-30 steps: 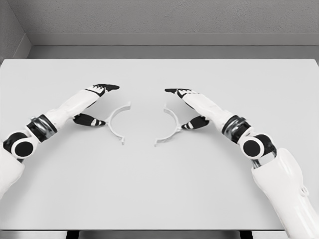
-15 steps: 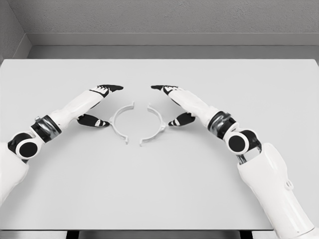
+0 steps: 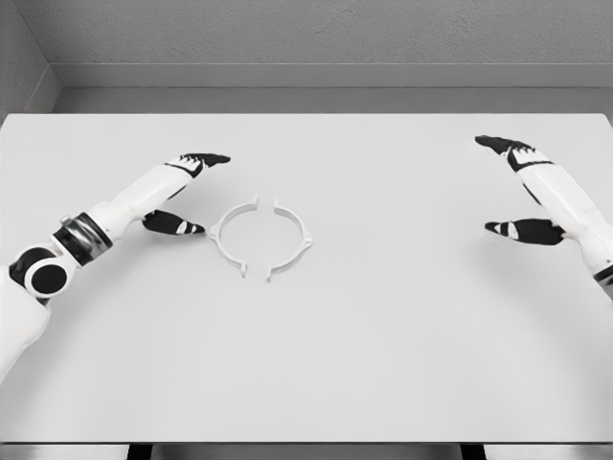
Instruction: Assemble PVC drainage pipe clamps
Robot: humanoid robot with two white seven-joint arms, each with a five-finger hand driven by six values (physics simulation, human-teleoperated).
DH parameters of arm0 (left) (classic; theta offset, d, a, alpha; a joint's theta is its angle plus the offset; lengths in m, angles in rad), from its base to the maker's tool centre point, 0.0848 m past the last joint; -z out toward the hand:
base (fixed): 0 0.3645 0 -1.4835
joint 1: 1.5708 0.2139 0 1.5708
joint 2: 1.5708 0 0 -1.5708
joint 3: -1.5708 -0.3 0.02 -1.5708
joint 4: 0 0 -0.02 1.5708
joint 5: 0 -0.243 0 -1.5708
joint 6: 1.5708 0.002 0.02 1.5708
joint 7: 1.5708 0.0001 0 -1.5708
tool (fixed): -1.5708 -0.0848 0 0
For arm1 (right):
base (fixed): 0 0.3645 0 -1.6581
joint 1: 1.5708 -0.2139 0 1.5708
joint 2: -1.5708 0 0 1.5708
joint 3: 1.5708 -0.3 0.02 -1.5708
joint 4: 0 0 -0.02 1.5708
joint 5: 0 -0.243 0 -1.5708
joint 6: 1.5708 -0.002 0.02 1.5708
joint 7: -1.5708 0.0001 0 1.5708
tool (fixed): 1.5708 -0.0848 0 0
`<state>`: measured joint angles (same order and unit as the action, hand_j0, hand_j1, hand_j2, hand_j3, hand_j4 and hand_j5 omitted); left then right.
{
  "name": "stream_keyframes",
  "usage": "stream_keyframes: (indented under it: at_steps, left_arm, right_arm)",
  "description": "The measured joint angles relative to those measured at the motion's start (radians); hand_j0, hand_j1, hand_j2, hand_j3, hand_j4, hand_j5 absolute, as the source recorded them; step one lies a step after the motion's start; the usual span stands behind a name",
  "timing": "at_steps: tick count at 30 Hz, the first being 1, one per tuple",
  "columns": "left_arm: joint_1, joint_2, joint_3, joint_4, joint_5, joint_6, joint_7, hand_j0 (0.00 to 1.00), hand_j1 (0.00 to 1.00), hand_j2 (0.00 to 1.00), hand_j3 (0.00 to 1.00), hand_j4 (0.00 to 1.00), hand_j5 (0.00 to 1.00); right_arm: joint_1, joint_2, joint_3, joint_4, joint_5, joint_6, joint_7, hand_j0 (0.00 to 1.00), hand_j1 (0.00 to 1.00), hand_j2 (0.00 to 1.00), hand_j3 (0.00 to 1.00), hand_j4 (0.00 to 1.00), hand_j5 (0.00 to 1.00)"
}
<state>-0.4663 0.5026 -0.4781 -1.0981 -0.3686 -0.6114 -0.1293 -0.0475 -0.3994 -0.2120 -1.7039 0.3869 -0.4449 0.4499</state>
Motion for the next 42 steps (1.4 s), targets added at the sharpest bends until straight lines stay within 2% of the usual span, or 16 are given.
stream_keyframes:
  at_steps: [3,8,42]
  left_arm:
    - [-0.003,-0.004,-0.003,0.012,-0.001,0.0,0.0,1.0,1.0,1.0,1.0,1.0,1.0]
    - [-0.005,-0.014,-0.004,0.022,-0.002,0.0,0.0,1.0,1.0,1.0,1.0,1.0,1.0]
    - [-0.003,-0.063,-0.01,0.015,-0.009,0.0,0.0,1.0,1.0,1.0,1.0,1.0,1.0]
  right_arm:
    - [-0.022,-0.004,-0.038,0.008,-0.007,-0.04,0.097,1.0,1.0,1.0,1.0,1.0,1.0]
    - [-0.022,-0.004,-0.053,0.014,-0.01,-0.059,0.149,1.0,1.0,1.0,1.0,1.0,1.0]
    - [-0.023,0.007,-0.05,0.006,-0.012,-0.067,0.161,1.0,1.0,1.0,1.0,1.0,1.0]
